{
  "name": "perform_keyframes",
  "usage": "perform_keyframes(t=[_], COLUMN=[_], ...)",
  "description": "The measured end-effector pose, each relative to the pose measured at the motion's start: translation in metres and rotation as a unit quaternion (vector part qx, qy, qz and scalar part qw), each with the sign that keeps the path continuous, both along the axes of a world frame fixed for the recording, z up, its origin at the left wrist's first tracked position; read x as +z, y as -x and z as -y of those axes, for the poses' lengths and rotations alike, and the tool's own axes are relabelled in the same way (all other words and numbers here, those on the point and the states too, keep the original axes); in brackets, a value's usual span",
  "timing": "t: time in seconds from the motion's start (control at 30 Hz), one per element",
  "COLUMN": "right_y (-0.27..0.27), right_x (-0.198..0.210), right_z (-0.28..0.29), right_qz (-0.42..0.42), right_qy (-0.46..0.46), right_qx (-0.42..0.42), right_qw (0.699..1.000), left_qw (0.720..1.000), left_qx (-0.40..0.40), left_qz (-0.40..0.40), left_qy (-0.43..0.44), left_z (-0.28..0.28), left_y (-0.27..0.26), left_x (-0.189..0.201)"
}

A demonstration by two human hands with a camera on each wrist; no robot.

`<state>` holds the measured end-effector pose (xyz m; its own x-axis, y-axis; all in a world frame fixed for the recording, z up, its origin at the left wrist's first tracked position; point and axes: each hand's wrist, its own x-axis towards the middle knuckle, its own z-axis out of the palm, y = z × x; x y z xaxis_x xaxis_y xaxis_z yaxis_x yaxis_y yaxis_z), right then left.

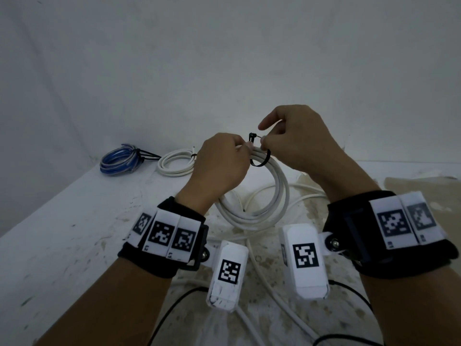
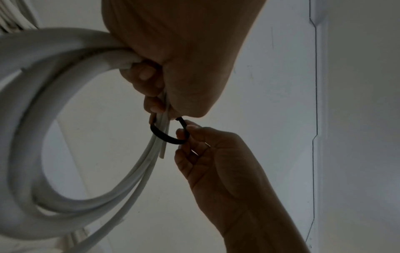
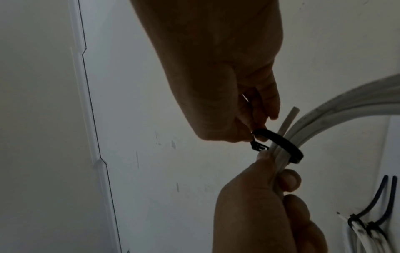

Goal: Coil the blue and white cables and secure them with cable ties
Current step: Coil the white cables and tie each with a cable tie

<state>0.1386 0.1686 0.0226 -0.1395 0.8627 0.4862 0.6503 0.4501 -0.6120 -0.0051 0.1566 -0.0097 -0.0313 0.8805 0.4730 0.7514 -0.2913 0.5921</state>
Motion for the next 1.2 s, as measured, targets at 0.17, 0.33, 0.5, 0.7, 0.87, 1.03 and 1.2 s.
perform_keyframes(t=[0.17,0.33,0.5,0.7,0.87,1.03,1.2], right_y=[-0.0013,-0.0059,-0.0046,-0.0036,-0.0035,-0.0034,0.0020], right_x=[0.0021,-0.0002,0.0002,-0.0010,-0.0022,-0.0044,-0.0040], right_z=[0.0005,-0.0016,-0.0034,-0.0035,-0.0054,-0.0065,-0.0046], right_qz=[0.024,0.054,0.055,0.046,0.034,0.038,-0.012], right_qy=[0.077,0.072,0.046,0.038,0.055,0.031,-0.021], right_qx=[0.052,0.061,0.062,0.045,0.038,0.020,-0.006], right_qw=[0.995,0.994,0.996,0.997,0.997,0.999,1.000], left_qw=[0.998,0.997,0.997,0.994,0.988,0.989,0.994], left_qx=[-0.016,-0.024,-0.026,-0.006,0.003,-0.015,-0.054], left_qz=[-0.063,-0.068,-0.071,-0.110,-0.150,-0.142,-0.081], left_qy=[0.007,0.014,0.009,-0.019,-0.043,-0.043,-0.043], left_z=[-0.0005,-0.0007,-0.0009,0.0007,0.0040,0.0038,0.0012], left_y=[0.0008,-0.0001,0.0018,0.0000,-0.0006,-0.0014,0.0026], left_x=[0.0001,-0.0021,0.0002,-0.0003,0.0005,-0.0004,0.0019])
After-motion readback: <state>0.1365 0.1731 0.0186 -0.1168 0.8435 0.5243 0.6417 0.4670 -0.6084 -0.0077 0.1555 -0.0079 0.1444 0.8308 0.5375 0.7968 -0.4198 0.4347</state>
